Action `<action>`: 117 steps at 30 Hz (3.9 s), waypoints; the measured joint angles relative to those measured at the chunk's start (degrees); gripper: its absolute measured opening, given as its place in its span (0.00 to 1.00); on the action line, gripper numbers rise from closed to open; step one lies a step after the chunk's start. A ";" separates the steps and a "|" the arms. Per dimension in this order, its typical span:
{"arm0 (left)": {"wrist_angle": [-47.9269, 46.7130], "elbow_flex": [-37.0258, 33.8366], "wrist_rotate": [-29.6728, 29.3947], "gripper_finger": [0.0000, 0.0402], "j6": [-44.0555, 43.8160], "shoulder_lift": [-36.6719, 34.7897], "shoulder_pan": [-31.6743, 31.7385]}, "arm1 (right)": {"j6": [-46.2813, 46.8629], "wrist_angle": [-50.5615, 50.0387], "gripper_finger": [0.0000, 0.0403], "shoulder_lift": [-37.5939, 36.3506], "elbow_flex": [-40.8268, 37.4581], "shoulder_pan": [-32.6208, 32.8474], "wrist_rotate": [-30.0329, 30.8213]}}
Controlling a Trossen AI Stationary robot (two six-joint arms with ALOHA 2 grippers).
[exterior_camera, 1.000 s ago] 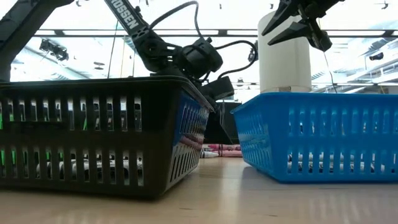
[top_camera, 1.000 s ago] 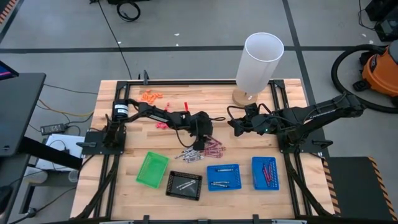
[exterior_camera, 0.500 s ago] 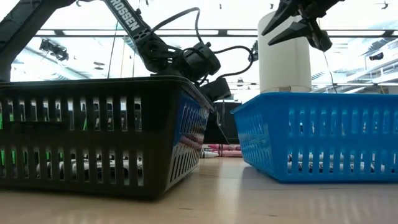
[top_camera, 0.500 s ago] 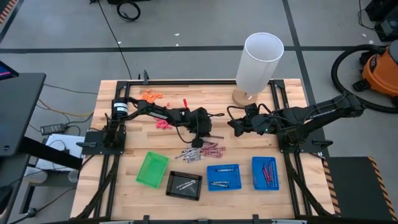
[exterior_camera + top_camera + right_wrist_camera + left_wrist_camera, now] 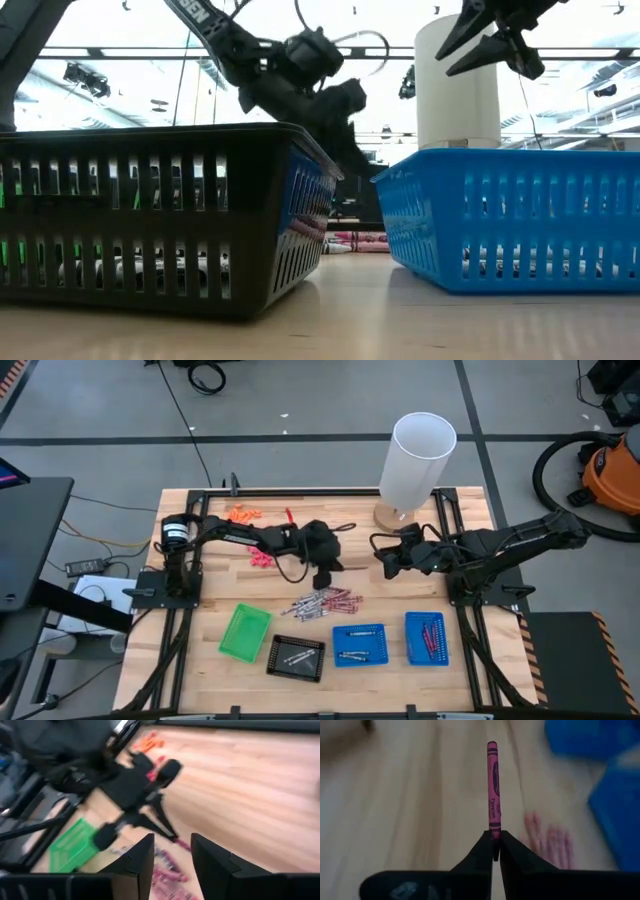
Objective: Sort crayons
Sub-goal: Put the red crayon into the right blue basket
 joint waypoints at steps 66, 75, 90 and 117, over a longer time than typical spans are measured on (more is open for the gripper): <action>18.56 -0.08 -11.34 0.04 -2.55 -24.90 -1.65 | -47.59 65.10 0.36 7.30 -0.07 -9.58 -4.81; 17.70 -0.07 -11.23 0.04 -1.46 -22.52 -1.25 | -47.22 67.26 0.15 9.16 -0.07 -11.43 -9.42; 16.00 -0.08 -12.00 0.21 0.00 -21.86 -1.30 | -44.97 63.94 0.05 9.99 -0.02 -11.41 -8.35; -26.53 -0.71 -12.55 0.45 -5.94 -21.89 -1.61 | 7.93 -5.05 0.06 1.53 -0.04 -1.03 -35.28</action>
